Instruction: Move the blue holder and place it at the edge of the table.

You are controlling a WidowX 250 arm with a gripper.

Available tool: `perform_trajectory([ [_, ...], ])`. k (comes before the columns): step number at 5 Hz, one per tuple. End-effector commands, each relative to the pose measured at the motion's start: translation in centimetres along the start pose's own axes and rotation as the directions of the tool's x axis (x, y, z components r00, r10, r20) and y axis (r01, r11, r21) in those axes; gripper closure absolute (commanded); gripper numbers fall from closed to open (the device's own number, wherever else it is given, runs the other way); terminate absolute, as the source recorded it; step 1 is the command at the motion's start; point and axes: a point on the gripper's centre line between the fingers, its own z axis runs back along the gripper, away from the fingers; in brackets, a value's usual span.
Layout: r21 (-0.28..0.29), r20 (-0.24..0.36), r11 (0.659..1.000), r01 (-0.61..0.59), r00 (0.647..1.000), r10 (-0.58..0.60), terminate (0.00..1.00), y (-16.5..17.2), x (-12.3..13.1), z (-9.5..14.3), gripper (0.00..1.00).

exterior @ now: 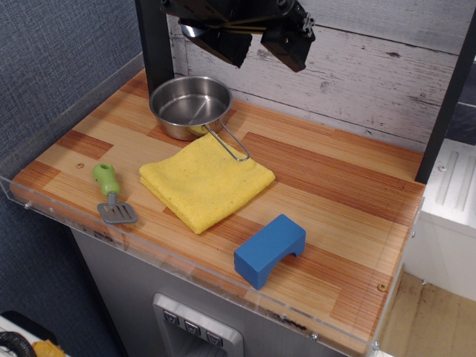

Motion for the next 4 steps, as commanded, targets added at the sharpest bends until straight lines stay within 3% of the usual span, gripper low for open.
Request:
perform_trajectory([
  [1, 0.000, 0.000, 1.000, 0.000, 1.000, 0.000, 0.00, 0.0, 0.0, 0.0, 0.00],
  [4, -0.001, -0.022, 0.998, 0.066, 0.998, -0.066, 0.00, -2.7, -4.2, 1.9, 0.00],
])
